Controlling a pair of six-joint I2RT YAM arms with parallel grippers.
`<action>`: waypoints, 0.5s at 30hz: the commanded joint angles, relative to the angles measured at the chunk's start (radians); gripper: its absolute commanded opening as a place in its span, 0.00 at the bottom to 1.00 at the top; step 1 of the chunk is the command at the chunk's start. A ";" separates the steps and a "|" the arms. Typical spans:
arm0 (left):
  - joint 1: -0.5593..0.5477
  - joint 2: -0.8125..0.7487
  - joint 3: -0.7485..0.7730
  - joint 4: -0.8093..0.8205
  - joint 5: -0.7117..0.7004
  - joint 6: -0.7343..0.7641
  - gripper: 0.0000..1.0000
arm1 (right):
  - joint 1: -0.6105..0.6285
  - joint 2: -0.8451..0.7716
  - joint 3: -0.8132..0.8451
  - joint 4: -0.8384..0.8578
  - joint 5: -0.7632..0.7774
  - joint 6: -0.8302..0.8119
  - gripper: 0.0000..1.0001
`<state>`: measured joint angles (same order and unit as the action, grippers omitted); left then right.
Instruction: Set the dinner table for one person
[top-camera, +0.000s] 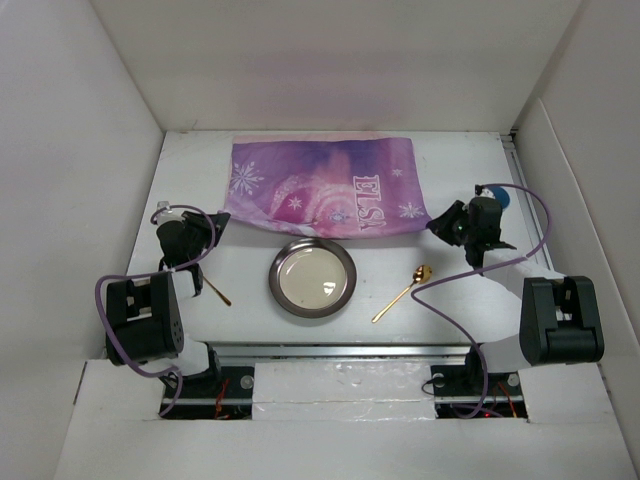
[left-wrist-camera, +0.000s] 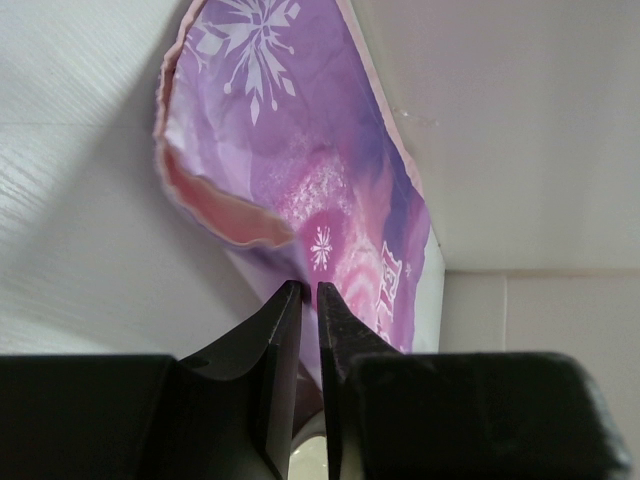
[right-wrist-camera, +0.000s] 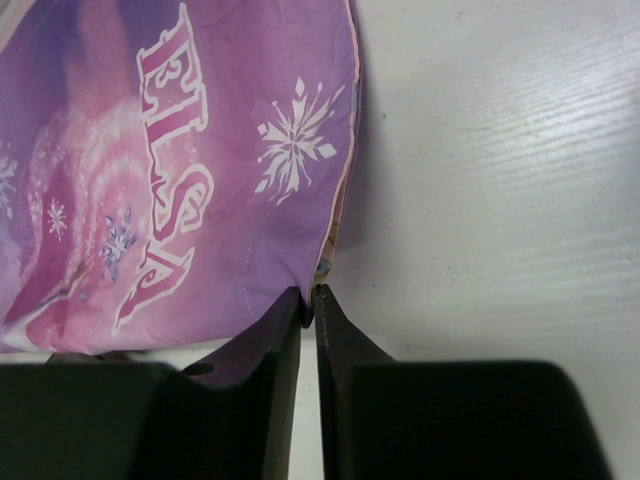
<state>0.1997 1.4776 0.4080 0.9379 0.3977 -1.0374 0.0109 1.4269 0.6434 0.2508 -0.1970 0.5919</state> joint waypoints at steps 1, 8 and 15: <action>-0.003 -0.085 0.021 -0.129 -0.069 0.016 0.11 | 0.006 -0.042 -0.016 -0.016 0.071 0.009 0.25; 0.006 -0.248 0.037 -0.341 -0.148 -0.019 0.26 | 0.015 -0.134 0.018 -0.125 0.125 -0.012 0.50; -0.100 -0.574 0.034 -0.411 -0.074 0.072 0.03 | 0.320 -0.275 0.006 -0.082 -0.094 -0.063 0.00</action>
<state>0.1413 1.0168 0.4187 0.5632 0.2737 -1.0283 0.1967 1.1648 0.6415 0.1383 -0.1509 0.5667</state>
